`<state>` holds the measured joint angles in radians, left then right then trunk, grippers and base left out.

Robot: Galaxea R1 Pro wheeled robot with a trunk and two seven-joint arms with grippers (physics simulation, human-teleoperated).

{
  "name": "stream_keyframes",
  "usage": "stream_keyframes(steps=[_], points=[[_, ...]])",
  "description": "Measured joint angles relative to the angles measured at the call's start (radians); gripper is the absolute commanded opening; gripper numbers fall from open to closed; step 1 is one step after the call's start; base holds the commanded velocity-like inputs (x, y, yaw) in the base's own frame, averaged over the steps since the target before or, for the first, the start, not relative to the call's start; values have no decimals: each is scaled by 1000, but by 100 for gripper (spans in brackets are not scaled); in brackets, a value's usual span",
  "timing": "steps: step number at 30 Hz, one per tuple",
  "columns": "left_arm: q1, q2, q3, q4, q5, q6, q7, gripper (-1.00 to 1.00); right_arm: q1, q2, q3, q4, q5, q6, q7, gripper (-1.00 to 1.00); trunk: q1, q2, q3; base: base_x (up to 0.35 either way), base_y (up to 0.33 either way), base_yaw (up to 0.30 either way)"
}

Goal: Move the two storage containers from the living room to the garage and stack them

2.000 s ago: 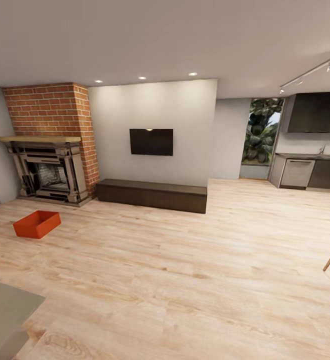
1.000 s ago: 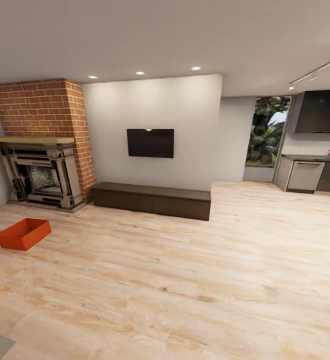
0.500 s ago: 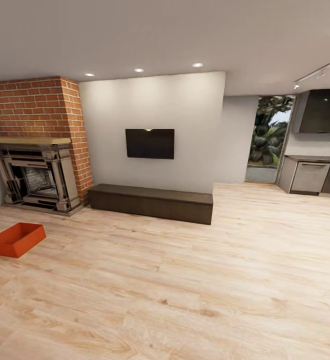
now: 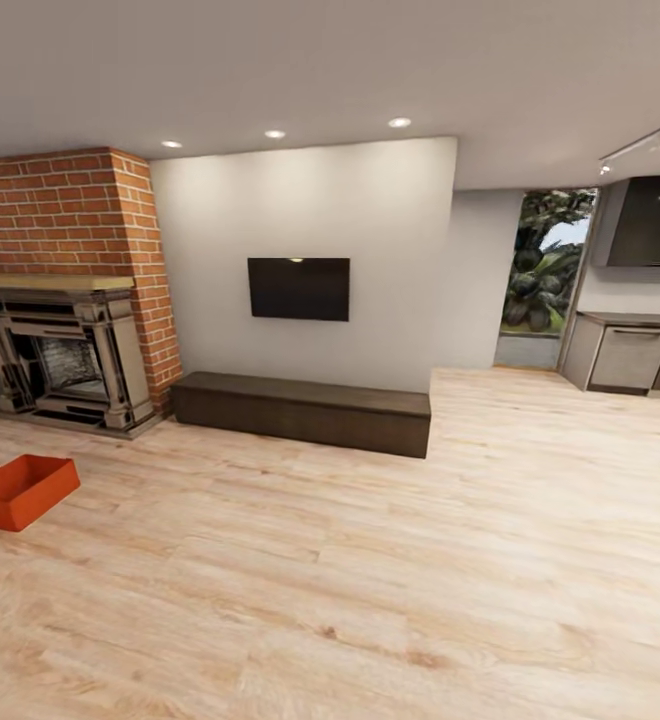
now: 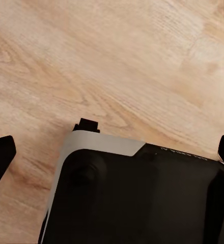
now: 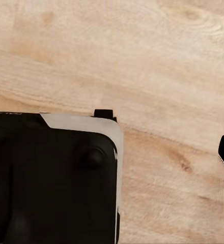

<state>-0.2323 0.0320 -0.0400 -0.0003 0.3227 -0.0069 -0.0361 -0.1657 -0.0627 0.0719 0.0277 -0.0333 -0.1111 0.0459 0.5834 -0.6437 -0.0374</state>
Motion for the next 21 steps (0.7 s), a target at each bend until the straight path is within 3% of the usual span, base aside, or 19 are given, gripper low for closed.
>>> stream_keyframes(steps=[18,21], points=[[0,0,0,0,0,0,0,100,0,-1,-1,0,0,-3,2,100,0,0,0,323,0,263],[0,0,0,0,0,0,0,100,0,-1,-1,0,-1,-2,2,100,0,0,0,323,0,101]])
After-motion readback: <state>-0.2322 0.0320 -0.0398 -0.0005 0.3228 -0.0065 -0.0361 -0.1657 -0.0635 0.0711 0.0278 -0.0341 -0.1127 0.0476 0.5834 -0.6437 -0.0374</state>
